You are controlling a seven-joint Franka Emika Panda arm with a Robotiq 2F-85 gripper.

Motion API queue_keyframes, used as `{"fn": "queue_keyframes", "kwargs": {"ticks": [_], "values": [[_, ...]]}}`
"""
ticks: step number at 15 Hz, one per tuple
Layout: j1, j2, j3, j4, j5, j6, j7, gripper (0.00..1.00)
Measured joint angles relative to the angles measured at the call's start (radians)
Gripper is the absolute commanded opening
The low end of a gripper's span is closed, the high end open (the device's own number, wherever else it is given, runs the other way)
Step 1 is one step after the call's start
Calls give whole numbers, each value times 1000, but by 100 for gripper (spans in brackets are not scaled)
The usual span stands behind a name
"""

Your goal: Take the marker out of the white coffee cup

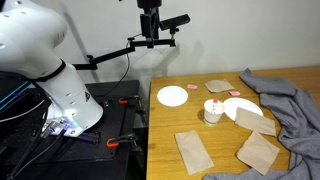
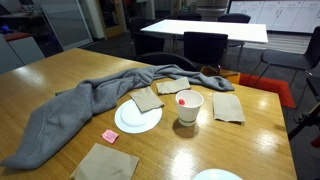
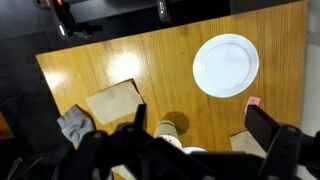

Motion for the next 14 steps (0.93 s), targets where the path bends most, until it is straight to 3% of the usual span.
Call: {"fn": "queue_keyframes", "kwargs": {"ticks": [7,14], "values": [[-29,15,-105,29,-167,103,-242,100],[-40,174,-191,49,-247,365,-453,100]]}}
